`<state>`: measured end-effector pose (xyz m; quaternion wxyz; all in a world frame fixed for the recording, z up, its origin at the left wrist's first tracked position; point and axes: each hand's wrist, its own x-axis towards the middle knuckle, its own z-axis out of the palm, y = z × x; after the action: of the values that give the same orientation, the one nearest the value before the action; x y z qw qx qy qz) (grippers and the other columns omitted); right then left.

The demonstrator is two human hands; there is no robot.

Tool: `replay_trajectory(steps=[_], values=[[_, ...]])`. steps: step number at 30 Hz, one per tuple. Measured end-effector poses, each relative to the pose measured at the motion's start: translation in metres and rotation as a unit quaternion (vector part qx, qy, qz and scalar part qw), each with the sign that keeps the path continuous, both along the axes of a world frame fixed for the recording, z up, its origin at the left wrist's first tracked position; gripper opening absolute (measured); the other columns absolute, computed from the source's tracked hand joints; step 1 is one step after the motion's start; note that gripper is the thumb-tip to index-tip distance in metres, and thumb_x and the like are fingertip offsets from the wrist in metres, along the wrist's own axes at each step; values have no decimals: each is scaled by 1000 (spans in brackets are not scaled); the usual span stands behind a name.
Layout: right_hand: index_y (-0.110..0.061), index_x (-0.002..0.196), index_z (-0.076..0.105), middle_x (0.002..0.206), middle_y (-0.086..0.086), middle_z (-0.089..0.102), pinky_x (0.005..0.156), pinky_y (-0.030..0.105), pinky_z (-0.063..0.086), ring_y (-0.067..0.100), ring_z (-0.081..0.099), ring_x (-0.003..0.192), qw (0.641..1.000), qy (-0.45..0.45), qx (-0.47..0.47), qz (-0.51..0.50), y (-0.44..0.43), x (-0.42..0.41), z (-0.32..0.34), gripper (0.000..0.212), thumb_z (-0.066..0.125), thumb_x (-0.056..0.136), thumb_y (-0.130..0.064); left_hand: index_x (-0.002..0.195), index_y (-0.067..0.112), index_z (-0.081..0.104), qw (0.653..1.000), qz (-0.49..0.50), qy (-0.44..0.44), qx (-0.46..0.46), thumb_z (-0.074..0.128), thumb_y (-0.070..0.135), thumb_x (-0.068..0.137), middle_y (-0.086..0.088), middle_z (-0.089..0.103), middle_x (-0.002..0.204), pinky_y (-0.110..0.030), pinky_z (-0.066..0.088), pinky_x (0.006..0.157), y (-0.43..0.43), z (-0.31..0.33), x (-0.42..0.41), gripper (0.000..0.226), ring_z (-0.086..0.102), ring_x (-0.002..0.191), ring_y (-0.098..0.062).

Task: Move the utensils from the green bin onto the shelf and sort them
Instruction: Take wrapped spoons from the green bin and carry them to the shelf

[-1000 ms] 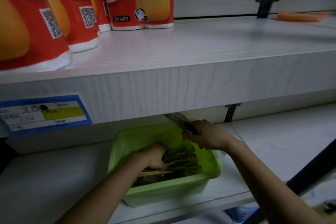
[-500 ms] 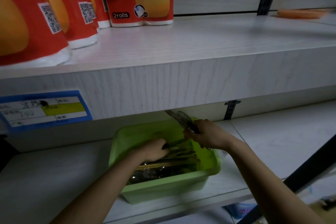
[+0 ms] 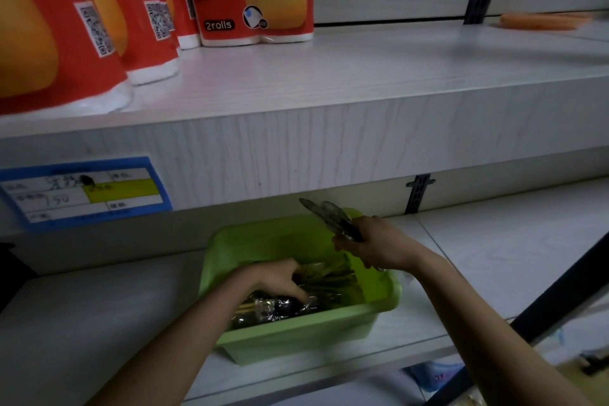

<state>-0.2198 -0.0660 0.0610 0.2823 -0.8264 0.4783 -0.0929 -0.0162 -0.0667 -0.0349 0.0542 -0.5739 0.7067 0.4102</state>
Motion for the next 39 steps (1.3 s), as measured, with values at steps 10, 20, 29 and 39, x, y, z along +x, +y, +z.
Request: replay_trajectory(steps=[10, 20, 29, 39], values=[[-18, 93, 62, 58, -8, 49, 53, 26, 39, -1, 51, 40, 1000, 17, -7, -14, 1, 0, 2, 19, 50, 94, -33, 111, 4, 51, 992, 16, 17, -125, 49, 22, 95, -8, 54, 99, -26, 38, 72, -2, 18, 9, 24, 49, 88, -16], [-31, 69, 48, 55, -9, 48, 54, 24, 39, 0, 50, 39, 999, 36, -14, -22, 6, 0, -1, 26, 50, 95, -35, 78, 9, 54, 994, -79, -68, -29, 71, 28, 80, 8, 44, 65, -20, 32, 49, 9, 17, -11, 25, 45, 60, -11], [-14, 94, 61, 59, -8, 50, 50, 22, 41, 2, 51, 44, 997, 40, -14, -60, 15, -11, 0, 23, 51, 94, -35, 104, 5, 62, 997, -61, -49, -15, 68, 28, 83, -16, 65, 89, -16, 29, 42, 13, 20, -2, 32, 52, 69, -17], [-10, 99, 63, 67, -5, 56, 57, 29, 46, 7, 53, 49, 996, 25, -8, -89, 27, -19, -2, 26, 50, 95, -33, 81, 17, 60, 999, -8, -24, -45, 68, 24, 83, 7, 50, 66, -25, 31, 57, -1, 28, 17, 10, 44, 61, -8]])
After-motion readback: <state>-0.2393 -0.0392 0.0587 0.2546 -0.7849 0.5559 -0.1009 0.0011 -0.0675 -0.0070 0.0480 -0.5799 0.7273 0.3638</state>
